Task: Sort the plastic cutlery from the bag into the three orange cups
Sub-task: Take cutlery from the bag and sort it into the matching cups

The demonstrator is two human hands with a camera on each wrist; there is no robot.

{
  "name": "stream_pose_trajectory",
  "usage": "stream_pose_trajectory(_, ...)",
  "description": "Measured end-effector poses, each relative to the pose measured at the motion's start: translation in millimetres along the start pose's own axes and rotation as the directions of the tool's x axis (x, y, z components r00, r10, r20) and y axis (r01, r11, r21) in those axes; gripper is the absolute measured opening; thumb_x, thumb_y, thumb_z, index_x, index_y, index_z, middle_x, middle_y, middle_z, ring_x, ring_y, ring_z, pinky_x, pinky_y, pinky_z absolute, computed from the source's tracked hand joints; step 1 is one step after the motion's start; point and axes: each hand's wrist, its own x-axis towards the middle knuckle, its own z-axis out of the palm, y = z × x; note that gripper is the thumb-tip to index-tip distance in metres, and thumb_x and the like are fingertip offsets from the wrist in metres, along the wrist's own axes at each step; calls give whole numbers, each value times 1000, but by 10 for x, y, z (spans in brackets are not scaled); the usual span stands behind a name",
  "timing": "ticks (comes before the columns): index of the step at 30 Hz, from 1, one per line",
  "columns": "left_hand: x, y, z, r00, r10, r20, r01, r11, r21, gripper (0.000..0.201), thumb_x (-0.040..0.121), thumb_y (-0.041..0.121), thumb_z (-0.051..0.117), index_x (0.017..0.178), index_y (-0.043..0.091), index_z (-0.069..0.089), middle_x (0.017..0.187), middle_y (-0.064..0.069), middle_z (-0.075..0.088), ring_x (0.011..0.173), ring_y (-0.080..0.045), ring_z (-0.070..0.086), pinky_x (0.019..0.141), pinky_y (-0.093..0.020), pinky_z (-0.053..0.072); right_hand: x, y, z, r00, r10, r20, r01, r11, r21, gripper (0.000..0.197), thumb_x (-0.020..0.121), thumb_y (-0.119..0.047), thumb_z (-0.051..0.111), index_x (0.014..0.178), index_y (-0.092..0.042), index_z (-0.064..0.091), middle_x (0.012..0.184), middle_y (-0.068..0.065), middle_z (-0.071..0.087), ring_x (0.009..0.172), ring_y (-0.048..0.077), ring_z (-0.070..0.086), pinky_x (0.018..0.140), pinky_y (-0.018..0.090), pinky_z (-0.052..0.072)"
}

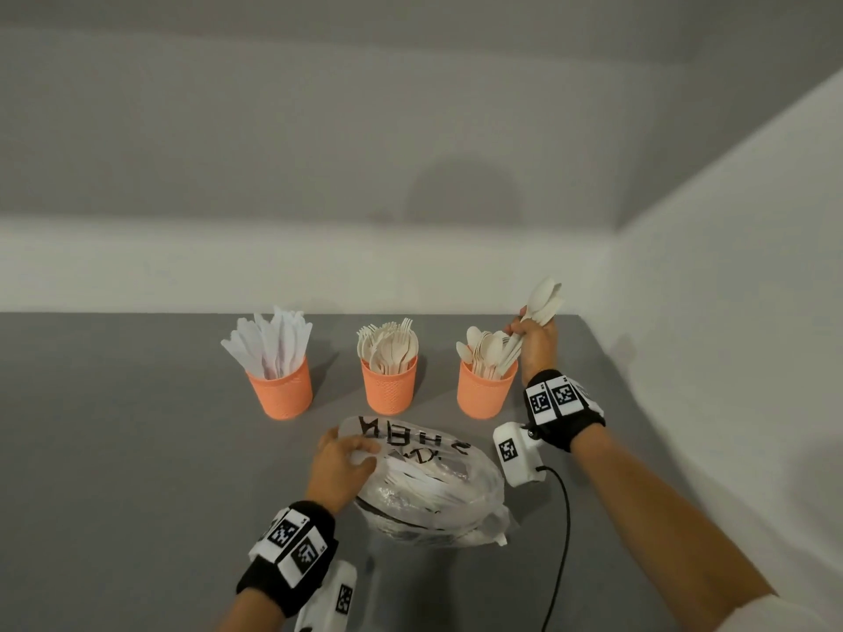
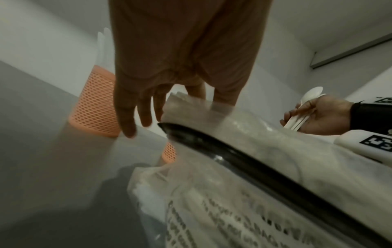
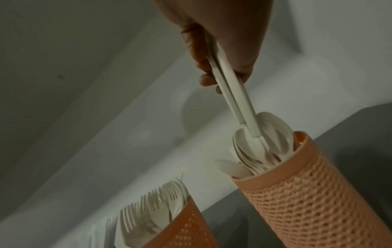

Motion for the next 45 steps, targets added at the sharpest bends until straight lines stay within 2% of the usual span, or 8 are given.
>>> stream_pose_trajectory(9,17,-7,37,994,-86,-64,86,996,-5,41,80,-7,53,119,5,59,122,-15,50,108,-30,55,95,-28,39,94,225,62,999,36,31,-34,998,-59,30,80,17,33,71,-10,44,58,3,52,50,12,57,53,24,49)
stream_pose_trajectory(15,-37,4,66,993,-88,-81,86,996,-24,41,81,-7,53,119,4,59,120,-16,51,108,-31,54,94,-29,39,174,362,33,995,-15,104,52,928,-369,26,81,13,41,95,-3,56,86,4,64,93,28,61,93,42,49)
stream_pose_trajectory(20,-47,20,66,992,-91,-91,88,995,-39,39,81,-7,52,119,2,59,118,-16,51,107,-32,55,93,-28,39,185,353,50,991,-43,128,94,898,-429,31,83,13,40,91,-16,47,78,-6,61,93,22,59,95,39,47)
stream_pose_trajectory(25,-43,37,58,994,-73,-78,73,997,-13,38,83,-4,53,120,3,58,120,-15,50,107,-30,55,92,-26,38,182,364,62,988,-36,153,98,902,-420,27,86,13,40,102,-10,42,78,-3,59,94,22,58,94,36,47)
stream_pose_trajectory(36,-43,77,25,994,-69,-84,71,997,20,32,88,3,51,119,2,58,122,-16,51,109,-31,54,97,-29,38,139,449,-71,976,53,212,82,809,-582,11,84,3,58,90,-4,65,101,17,66,91,27,60,91,42,50)
stream_pose_trajectory(39,-57,84,11,995,-72,-74,73,997,24,31,88,5,51,119,2,58,123,-17,51,110,-30,53,97,-29,37,97,438,-85,980,51,192,76,796,-601,17,81,3,62,95,-5,57,106,27,63,90,28,60,82,39,50)
stream_pose_trajectory(42,-76,92,-9,995,-85,-57,86,996,31,32,89,5,51,120,2,57,124,-17,49,110,-32,53,97,-31,37,62,417,-55,984,-10,176,115,794,-598,36,79,3,63,111,-6,49,104,12,57,92,21,54,75,30,47)
stream_pose_trajectory(45,-94,105,-22,995,-88,-54,89,996,31,33,89,6,51,121,2,56,124,-18,48,110,-33,53,96,-30,37,60,408,-25,952,-175,250,298,711,-637,44,80,-1,64,120,-7,49,100,4,58,93,19,54,91,36,47)
